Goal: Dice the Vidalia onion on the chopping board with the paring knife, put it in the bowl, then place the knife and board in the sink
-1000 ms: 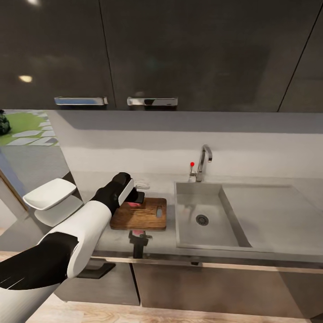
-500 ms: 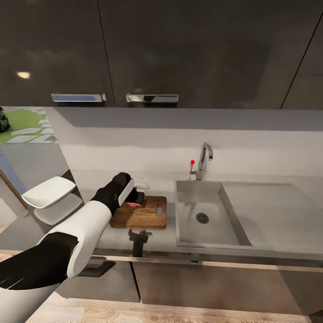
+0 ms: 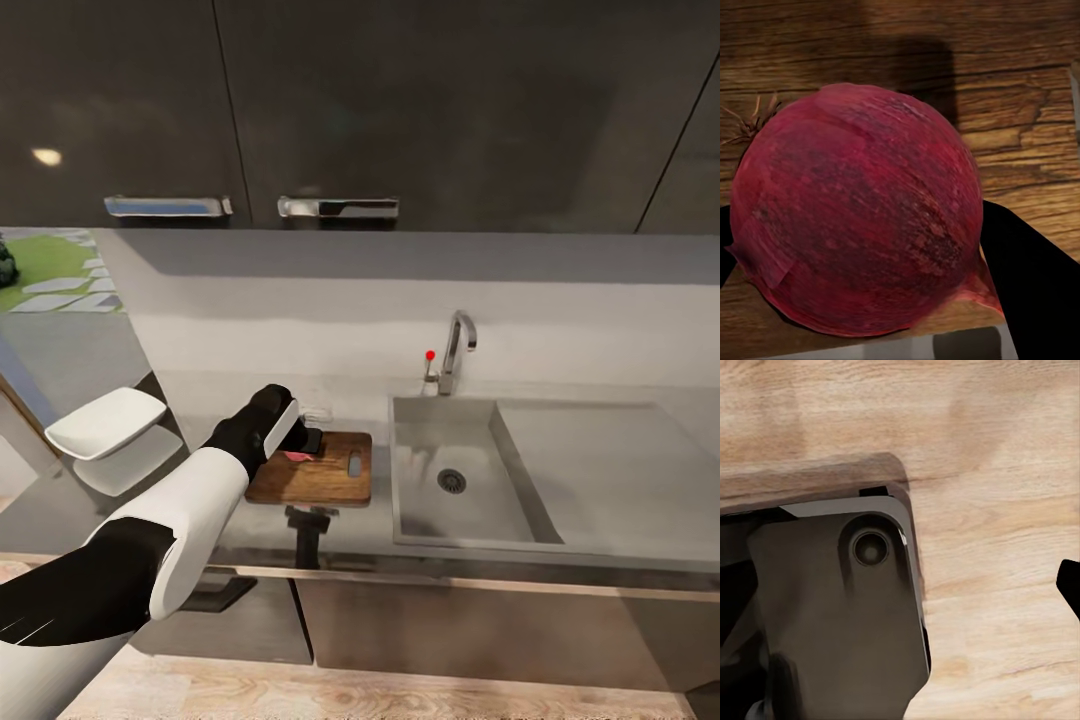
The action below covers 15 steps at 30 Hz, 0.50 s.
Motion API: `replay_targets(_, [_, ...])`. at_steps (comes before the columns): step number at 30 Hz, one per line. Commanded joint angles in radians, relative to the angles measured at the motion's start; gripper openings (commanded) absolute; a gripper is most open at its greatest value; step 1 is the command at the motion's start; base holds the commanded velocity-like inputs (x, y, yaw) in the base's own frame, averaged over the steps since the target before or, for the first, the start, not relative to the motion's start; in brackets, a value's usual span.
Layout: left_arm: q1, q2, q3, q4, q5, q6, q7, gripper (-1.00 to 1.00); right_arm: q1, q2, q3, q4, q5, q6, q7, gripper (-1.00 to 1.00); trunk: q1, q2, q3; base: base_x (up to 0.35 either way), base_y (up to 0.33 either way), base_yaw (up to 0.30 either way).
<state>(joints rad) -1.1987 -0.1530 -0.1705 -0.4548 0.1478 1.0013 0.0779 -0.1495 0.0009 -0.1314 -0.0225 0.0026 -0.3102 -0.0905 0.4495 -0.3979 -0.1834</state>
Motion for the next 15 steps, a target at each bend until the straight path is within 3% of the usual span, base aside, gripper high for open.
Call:
replay_targets(1, [-0.001, 0.001, -0.006, -0.001, 0.01, 0.003, 0.008, -1.0, -0.001, 0.0, -0.005, 0.001, 0.0, -0.004, 0.0, 1.0, 0.001, -0.002, -0.004, 0.0, 0.0, 0.0])
replay_targets(13, [-0.001, 0.001, -0.006, -0.002, 0.01, 0.003, 0.01, -1.0, -0.001, -0.007, -0.005, 0.0, 0.0, -0.011, 0.005, 1.0, 0.001, -0.002, -0.011, 0.0, 0.0, 0.0])
replay_targets(15, [-0.001, 0.012, 0.005, -0.013, 0.018, 0.009, 0.013, -1.0, 0.0, -0.003, -0.006, -0.011, 0.002, -0.023, 0.007, 1.0, 0.001, -0.002, -0.011, 0.0, 0.0, 0.0])
